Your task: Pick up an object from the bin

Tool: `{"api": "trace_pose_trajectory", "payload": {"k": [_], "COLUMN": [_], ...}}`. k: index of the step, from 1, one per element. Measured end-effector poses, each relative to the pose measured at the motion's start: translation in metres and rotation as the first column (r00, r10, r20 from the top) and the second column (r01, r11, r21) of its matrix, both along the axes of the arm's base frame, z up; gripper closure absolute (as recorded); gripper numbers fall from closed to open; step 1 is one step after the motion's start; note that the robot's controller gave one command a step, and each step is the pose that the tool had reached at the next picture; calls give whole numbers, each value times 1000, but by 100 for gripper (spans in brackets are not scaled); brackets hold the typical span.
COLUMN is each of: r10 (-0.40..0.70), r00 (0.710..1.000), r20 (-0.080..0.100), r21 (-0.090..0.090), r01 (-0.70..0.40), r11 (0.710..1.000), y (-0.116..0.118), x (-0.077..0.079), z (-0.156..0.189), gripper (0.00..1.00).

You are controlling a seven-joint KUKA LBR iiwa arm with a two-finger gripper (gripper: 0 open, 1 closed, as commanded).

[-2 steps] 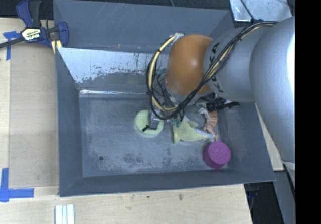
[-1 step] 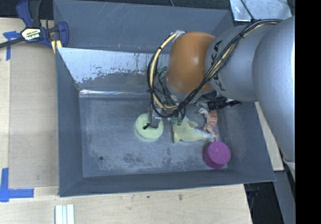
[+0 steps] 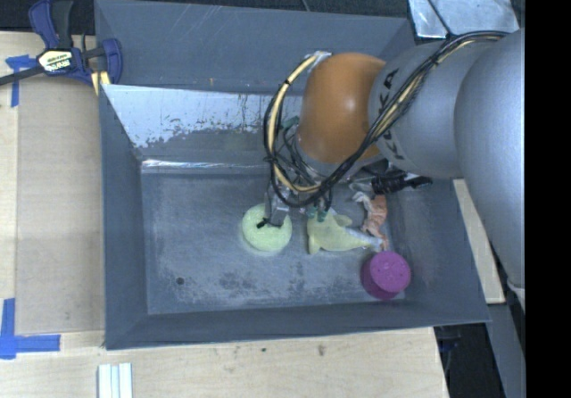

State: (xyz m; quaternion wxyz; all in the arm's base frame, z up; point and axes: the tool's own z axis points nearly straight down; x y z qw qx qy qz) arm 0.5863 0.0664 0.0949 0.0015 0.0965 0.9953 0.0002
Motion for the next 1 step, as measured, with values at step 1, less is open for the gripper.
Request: {"api": "trace_pose_trajectory", "payload": {"k": [1], "r10": [0], "r00": [1000], "r20": [-5], "r21": [0], "r01": [0], "r11": [1000], "y": [0], "x": [-1], "z": [18], "gripper": [100]}}
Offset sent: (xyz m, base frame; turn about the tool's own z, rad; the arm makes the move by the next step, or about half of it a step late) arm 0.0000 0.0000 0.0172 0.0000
